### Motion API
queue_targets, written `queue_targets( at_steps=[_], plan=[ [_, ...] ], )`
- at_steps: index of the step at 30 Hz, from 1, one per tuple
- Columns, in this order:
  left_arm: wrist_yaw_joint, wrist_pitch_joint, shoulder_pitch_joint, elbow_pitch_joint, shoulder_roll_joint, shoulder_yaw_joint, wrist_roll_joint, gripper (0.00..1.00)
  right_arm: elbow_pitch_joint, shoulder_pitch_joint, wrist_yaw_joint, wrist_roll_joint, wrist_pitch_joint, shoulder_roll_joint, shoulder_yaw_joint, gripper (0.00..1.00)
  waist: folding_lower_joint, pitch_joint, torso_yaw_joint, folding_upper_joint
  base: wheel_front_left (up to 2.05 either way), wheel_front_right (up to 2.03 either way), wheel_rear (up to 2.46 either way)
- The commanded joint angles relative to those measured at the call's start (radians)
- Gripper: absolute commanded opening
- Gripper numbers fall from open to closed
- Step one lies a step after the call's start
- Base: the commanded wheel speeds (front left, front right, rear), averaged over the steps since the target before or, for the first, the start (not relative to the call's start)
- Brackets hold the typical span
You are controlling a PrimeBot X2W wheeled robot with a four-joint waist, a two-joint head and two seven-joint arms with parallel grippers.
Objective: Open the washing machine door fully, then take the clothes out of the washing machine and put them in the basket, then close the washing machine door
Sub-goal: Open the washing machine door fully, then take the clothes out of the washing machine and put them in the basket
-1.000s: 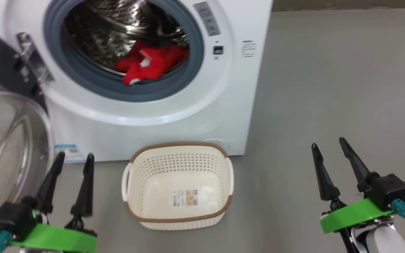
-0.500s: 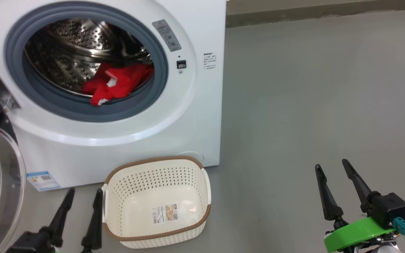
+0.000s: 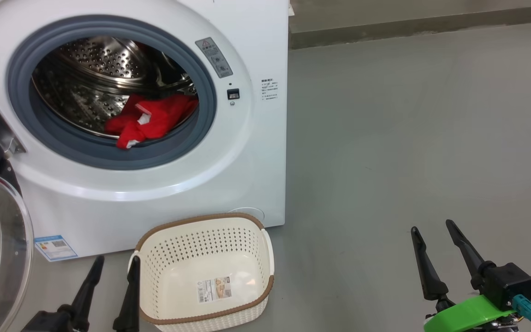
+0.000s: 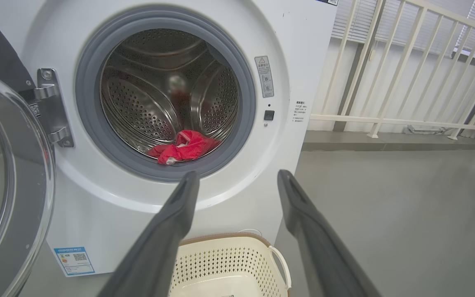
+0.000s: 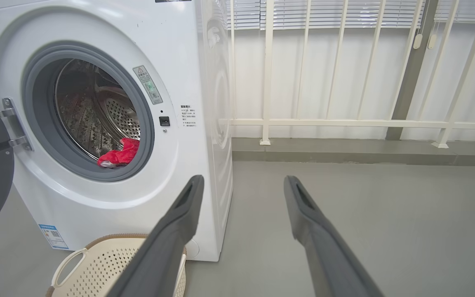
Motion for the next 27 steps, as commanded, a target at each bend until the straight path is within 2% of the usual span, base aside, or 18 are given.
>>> queue_targets(
  at_steps=[1, 18, 27],
  plan=[
    [-0.005, -0.012, -0.01, -0.035, 0.011, 0.038, -0.01, 1.0, -0.024, -0.024, 0.006, 0.005, -0.006, -0.004, 0.029, 1.0, 0.0, -0.002, 0.001, 0.0, 0.0, 0.0, 0.0],
    [-0.006, -0.012, 0.001, -0.043, 0.027, 0.044, 0.016, 1.0, -0.013, -0.025, 0.006, 0.003, -0.006, -0.004, 0.031, 1.0, 0.0, -0.006, 0.007, 0.0, 0.04, -0.04, 0.0],
    [-0.006, -0.012, -0.009, -0.035, 0.014, 0.063, 0.045, 1.0, -0.01, -0.028, 0.006, 0.008, -0.006, -0.004, 0.036, 1.0, 0.0, -0.002, 0.005, 0.0, 1.06, -1.06, 0.0]
  ],
)
